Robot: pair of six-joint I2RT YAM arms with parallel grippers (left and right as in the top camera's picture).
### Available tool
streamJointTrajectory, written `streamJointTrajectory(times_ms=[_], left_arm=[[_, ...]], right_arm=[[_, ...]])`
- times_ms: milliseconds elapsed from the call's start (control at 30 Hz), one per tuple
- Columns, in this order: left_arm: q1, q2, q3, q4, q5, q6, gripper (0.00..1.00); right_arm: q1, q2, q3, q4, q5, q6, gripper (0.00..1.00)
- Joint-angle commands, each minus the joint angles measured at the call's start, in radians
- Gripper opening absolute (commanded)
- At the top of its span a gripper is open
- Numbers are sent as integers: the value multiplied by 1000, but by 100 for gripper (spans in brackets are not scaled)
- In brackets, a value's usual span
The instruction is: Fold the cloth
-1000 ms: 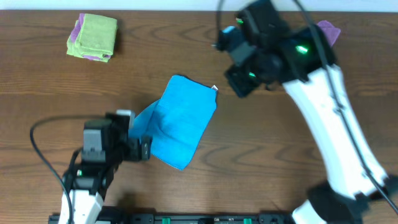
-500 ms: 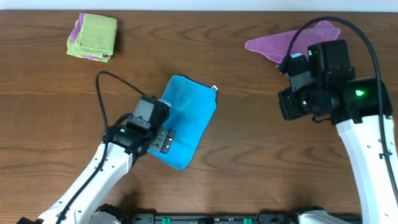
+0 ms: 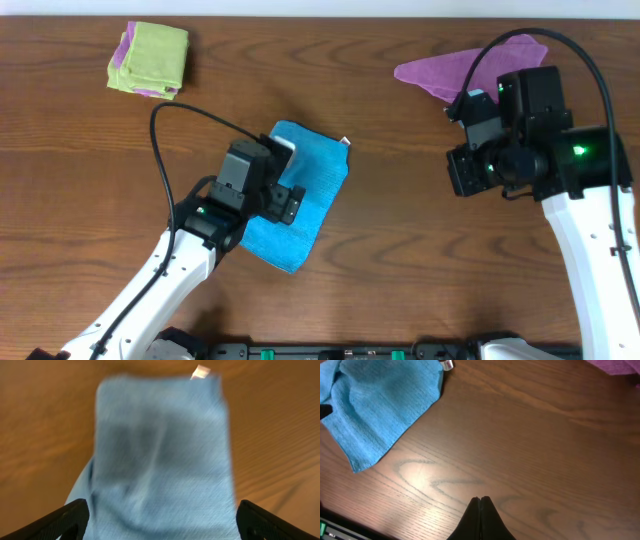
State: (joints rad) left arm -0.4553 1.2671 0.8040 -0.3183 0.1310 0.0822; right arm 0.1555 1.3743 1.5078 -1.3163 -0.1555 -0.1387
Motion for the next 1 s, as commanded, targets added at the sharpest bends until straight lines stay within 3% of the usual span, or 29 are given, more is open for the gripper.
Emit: streamJointTrajectory(times_ms=[0, 300, 333, 367, 400, 467, 567, 767, 967], left_arm=[[-3, 1, 17, 23, 159, 1, 95], [-4, 1, 17, 42, 275, -1, 95], [-4, 1, 17, 51, 293, -1, 91], [-3, 1, 17, 51, 283, 0, 66], [-3, 2, 17, 29, 243, 0, 64], [-3, 10, 17, -10, 125, -21, 71], [-3, 37, 17, -69, -37, -83, 70], [-3, 131, 17, -163, -247, -179, 69], [-3, 159, 17, -272, -394, -299, 66]], right_arm=[[-6, -10, -3, -7, -18, 11, 2], [-6, -14, -3, -18, -65, 10, 2], [-6, -23, -3, -24, -83, 0, 1], [-6, -41, -3, -38, -88, -22, 2], [-6, -75, -4, -51, -89, -31, 2], [-6, -138, -16, -53, -87, -51, 2], [-6, -257, -69, -29, -75, -61, 2], [-6, -469, -245, 18, -47, -48, 2], [-6, -551, -327, 10, -47, -15, 2]])
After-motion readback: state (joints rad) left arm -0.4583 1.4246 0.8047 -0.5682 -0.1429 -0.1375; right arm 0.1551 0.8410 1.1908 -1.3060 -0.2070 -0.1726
